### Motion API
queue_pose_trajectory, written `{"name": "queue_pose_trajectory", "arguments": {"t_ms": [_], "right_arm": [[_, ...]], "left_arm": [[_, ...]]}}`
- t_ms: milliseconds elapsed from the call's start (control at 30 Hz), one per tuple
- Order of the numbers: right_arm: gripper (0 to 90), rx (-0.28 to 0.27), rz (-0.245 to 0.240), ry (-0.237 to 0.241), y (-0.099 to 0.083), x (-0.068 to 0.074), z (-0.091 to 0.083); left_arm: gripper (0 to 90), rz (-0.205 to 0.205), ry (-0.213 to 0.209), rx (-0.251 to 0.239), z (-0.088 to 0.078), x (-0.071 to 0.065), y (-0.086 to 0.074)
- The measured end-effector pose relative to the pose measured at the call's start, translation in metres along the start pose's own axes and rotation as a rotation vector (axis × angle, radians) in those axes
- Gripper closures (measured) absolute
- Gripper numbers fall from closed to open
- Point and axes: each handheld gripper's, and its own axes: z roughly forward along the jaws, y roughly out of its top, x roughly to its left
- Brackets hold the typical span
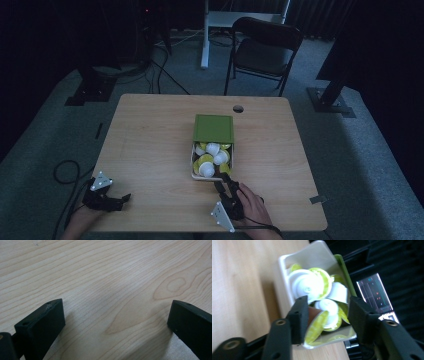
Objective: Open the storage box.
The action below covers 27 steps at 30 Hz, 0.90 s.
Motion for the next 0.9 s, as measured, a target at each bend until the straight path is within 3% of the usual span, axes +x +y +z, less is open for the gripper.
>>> {"name": "queue_pose_trajectory", "arguments": {"t_ms": [200,267,300,433,500,733,833,900], "right_arm": [[43.9,0.003,0.154,-0.036,-0.002,-0.024,0.002],[45.0,0.004,0.175,-0.036,-0.003,-0.028,0.003],[43.6,-0.001,0.23,-0.012,-0.004,-0.036,0.004],[35.4,0.01,0.343,0.03,-0.005,-0.048,0.006],[35.4,0.01,0.423,0.051,-0.006,-0.055,0.006],[34.7,0.01,0.582,0.115,-0.01,-0.072,0.009],[34.5,0.012,0.611,0.134,-0.013,-0.077,0.01],[34.5,0.007,0.666,0.174,-0.014,-0.079,0.01]], "left_arm": [[1.2,0.0,0.0,0.0,0.0,0.0,0.0],[1.2,0.0,0.0,0.0,0.0,0.0,0.0],[1.2,0.0,0.0,0.0,0.0,0.0,0.0],[1.2,0.0,0.0,0.0,0.0,0.0,0.0],[1.2,0.0,0.0,0.0,0.0,0.0,0.0],[1.2,0.0,0.0,0.0,0.0,0.0,0.0],[1.2,0.0,0.0,0.0,0.0,0.0,0.0],[1.2,0.0,0.0,0.0,0.0,0.0,0.0]]}}
